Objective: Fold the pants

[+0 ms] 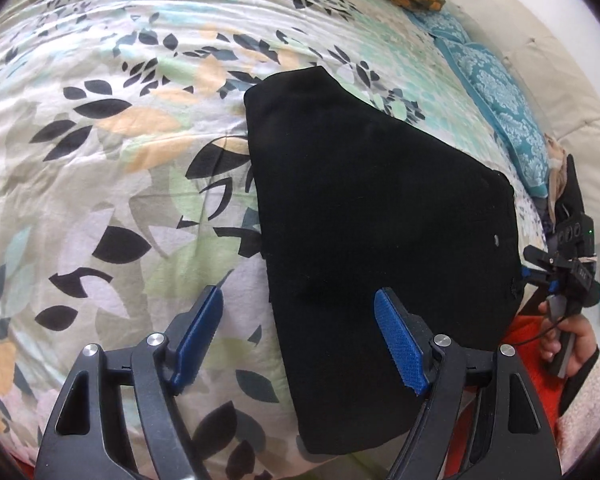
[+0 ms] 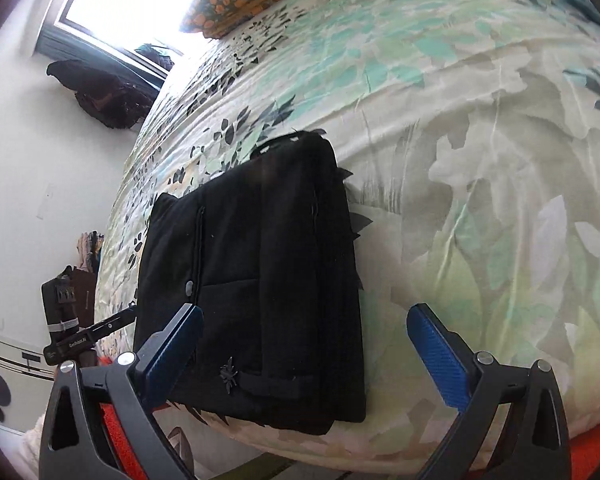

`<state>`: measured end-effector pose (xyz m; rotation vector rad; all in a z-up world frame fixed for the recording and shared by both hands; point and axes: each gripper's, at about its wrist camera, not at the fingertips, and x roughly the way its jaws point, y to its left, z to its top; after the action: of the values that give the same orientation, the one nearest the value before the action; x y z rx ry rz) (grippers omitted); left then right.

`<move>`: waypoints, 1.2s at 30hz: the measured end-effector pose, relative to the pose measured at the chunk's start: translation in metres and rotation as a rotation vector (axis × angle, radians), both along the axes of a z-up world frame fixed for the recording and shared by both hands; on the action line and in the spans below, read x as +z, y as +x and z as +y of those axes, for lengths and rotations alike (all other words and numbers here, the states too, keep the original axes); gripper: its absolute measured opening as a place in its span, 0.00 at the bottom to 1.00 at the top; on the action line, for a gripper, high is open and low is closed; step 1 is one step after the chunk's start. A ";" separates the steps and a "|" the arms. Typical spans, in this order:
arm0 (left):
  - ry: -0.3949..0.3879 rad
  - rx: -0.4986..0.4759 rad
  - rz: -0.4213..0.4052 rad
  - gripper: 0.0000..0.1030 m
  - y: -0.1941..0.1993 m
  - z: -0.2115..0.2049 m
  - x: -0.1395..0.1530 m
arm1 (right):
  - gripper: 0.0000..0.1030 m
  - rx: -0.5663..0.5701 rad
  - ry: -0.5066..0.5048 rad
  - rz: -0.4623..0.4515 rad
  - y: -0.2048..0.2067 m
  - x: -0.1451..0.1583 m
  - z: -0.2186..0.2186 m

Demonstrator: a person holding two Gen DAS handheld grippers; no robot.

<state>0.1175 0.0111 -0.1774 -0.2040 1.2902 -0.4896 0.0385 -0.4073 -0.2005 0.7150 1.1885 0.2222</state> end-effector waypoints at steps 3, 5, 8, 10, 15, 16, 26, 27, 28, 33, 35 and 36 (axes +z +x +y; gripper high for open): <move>-0.081 0.014 0.026 0.78 0.002 -0.001 -0.006 | 1.00 0.039 0.036 -0.004 0.003 -0.012 0.006; -0.105 -0.017 0.039 0.78 0.002 -0.010 -0.007 | 1.00 0.053 0.147 0.003 0.005 -0.017 0.006; -0.091 -0.070 0.031 0.80 0.002 -0.025 -0.007 | 1.00 0.104 0.244 0.026 0.007 -0.022 0.014; -0.117 -0.048 0.054 0.79 0.005 -0.025 -0.014 | 1.00 0.139 0.196 0.039 0.010 -0.024 0.025; -0.168 0.026 0.043 0.25 0.006 -0.014 -0.007 | 0.50 0.133 0.156 -0.007 0.005 -0.016 0.029; -0.165 0.022 0.027 0.18 0.004 -0.014 0.000 | 0.48 0.130 0.148 -0.028 0.004 -0.013 0.028; -0.130 0.057 -0.134 0.16 0.004 0.038 0.079 | 0.36 0.196 0.174 -0.199 0.007 0.053 0.095; -0.116 0.075 -0.140 0.16 0.005 0.048 0.079 | 0.36 0.199 0.182 -0.201 0.013 0.052 0.104; -0.101 0.093 -0.140 0.16 0.007 0.057 0.076 | 0.36 0.206 0.182 -0.202 0.020 0.050 0.114; 0.169 0.156 -0.112 0.37 0.010 0.078 0.028 | 0.48 0.215 0.080 -0.093 0.037 0.004 0.158; 0.290 0.195 -0.172 0.51 -0.001 0.082 0.027 | 0.71 0.167 -0.023 -0.058 0.029 -0.003 0.156; 0.309 0.211 -0.209 0.58 -0.010 0.085 0.036 | 0.91 0.131 -0.066 -0.074 0.020 0.004 0.151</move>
<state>0.1077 0.0960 -0.1414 -0.0279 1.1079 -0.1234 0.0586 -0.2562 -0.1967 0.5670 1.1676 0.3151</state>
